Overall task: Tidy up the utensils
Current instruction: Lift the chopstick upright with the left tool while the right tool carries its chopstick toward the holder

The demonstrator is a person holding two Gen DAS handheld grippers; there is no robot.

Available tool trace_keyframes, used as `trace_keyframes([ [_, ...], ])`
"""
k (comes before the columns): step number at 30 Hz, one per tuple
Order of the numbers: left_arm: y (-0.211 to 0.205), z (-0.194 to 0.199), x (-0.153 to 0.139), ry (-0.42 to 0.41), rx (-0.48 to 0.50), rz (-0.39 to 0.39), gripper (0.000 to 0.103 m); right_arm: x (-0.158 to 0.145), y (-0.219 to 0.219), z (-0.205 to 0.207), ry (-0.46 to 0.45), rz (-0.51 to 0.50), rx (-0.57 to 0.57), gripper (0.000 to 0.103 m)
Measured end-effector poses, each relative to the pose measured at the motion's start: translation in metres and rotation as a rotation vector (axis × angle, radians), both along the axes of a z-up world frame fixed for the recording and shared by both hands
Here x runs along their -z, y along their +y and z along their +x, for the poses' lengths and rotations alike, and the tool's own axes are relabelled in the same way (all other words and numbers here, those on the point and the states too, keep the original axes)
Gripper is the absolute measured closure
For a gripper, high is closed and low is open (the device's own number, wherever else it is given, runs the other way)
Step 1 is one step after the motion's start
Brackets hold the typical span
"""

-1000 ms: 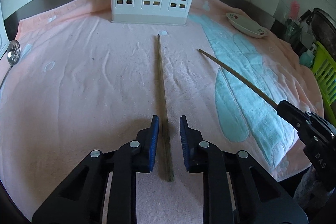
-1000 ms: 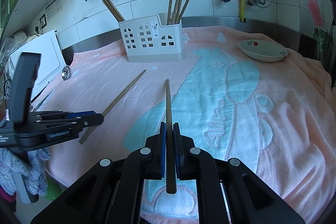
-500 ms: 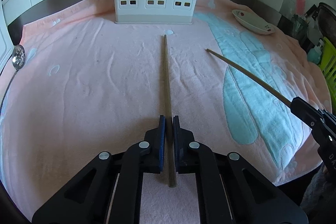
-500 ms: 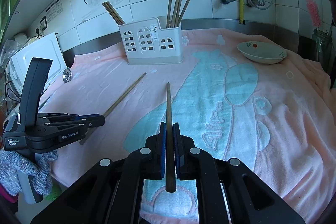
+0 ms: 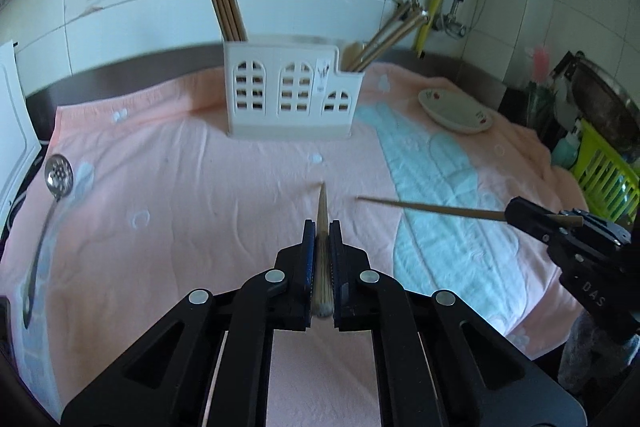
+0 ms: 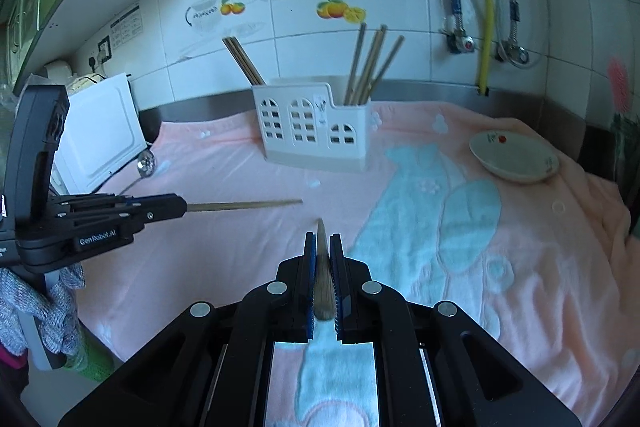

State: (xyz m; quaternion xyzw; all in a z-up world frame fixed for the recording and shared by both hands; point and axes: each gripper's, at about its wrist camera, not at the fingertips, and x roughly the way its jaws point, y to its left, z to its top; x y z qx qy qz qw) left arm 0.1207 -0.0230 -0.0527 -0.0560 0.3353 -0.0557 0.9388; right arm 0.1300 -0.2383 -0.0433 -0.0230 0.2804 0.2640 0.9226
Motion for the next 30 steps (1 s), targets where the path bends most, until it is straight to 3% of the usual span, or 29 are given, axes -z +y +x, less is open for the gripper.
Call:
trace_keyframes([
  [5,0.003,0.01,-0.021,-0.033,0.03,-0.015,0.097,-0.017,0.012,0.011,-0.013,-0.007,-0.033,0.096],
  [13,0.01,0.031,-0.032,-0.015,0.071,-0.011,0.097,-0.039,0.031,0.039,0.018,-0.004,-0.08,0.096],
  [23,0.026,0.061,-0.064,-0.015,0.091,0.0,0.098,-0.106,0.041,0.085,0.013,-0.032,-0.112,0.096],
  [30,0.033,0.076,-0.102,-0.071,0.099,0.019,0.098,-0.144,0.06,0.119,-0.014,-0.062,-0.113,0.096],
])
